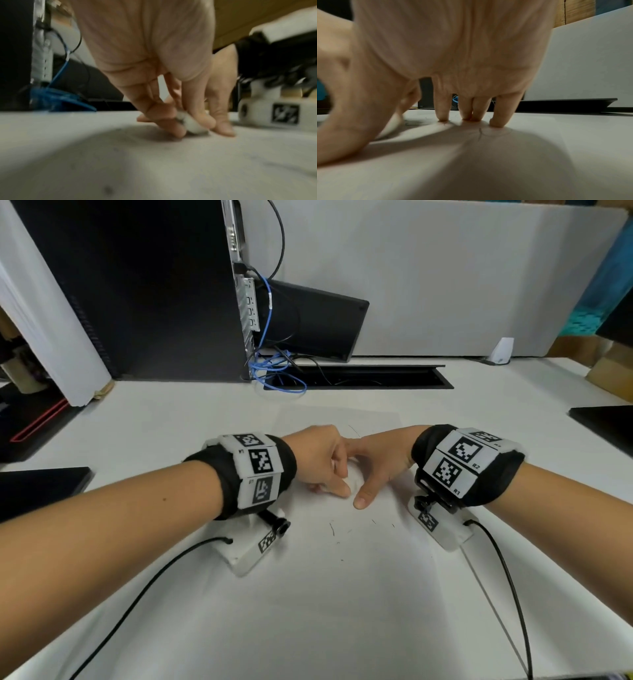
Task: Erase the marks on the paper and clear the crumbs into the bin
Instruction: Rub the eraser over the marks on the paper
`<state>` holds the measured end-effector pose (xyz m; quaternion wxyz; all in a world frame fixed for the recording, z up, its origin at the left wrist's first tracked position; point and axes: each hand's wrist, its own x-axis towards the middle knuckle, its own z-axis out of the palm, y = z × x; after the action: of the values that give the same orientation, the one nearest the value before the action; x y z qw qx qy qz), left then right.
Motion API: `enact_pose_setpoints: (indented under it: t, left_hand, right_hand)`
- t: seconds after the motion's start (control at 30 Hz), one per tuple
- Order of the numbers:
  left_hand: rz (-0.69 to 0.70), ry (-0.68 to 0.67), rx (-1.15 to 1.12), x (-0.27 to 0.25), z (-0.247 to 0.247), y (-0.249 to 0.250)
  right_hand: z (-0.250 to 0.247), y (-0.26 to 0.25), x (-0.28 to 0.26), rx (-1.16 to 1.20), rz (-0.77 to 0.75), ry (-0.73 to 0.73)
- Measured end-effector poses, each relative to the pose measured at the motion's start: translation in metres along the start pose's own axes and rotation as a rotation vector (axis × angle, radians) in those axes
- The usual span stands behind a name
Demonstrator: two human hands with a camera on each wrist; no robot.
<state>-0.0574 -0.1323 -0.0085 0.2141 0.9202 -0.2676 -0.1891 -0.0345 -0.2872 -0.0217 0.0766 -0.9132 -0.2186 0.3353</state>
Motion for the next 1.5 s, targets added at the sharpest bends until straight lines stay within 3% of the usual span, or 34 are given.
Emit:
enact_pose_setpoints:
  t: [0.07, 0.17, 0.3, 0.4, 0.47, 0.6, 0.8, 1.0, 1.13, 1.27, 1.37, 1.5]
  left_hand:
    - [0.009, -0.017, -0.014, -0.005, 0.001, 0.000]
    - [-0.004, 0.131, -0.031, -0.005, -0.013, -0.008]
    - [-0.037, 0.150, -0.119, -0.005, -0.019, -0.017]
    - [-0.039, 0.168, -0.237, -0.002, -0.017, -0.016]
    - [-0.036, 0.143, -0.276, 0.000, -0.014, -0.014]
    - [-0.049, 0.084, -0.168, 0.000, -0.006, -0.014]
    - [-0.054, -0.252, 0.307, -0.001, 0.002, -0.008]
    - [-0.116, -0.263, 0.417, 0.000, 0.004, -0.008]
    - [-0.140, -0.272, 0.433, 0.001, 0.005, -0.008]
    - [-0.154, -0.276, 0.424, 0.000, 0.005, -0.006]
    - [-0.155, -0.276, 0.434, 0.000, 0.004, -0.004]
    - [-0.157, -0.283, 0.443, -0.002, 0.004, -0.003]
  right_hand:
    - [0.001, 0.000, -0.001, -0.007, 0.003, 0.007]
    - [-0.003, -0.005, -0.014, -0.039, 0.011, 0.077]
    - [-0.011, -0.009, -0.033, 0.134, -0.020, 0.329]
    - [-0.010, -0.017, -0.036, 0.313, -0.064, 0.397]
    - [-0.007, -0.020, -0.031, 0.306, -0.072, 0.433]
    - [-0.006, -0.016, -0.030, 0.212, 0.011, 0.429]
    - [0.001, -0.004, -0.036, 0.244, 0.096, 0.362]
    - [0.008, -0.013, -0.040, 0.378, -0.044, 0.181]
    - [0.007, -0.010, -0.036, 0.337, -0.023, 0.334]
    - [0.013, -0.013, -0.037, 0.372, -0.059, 0.260]
    - [0.009, -0.011, -0.038, 0.328, -0.015, 0.390]
    - [0.014, -0.012, -0.040, 0.372, -0.037, 0.298]
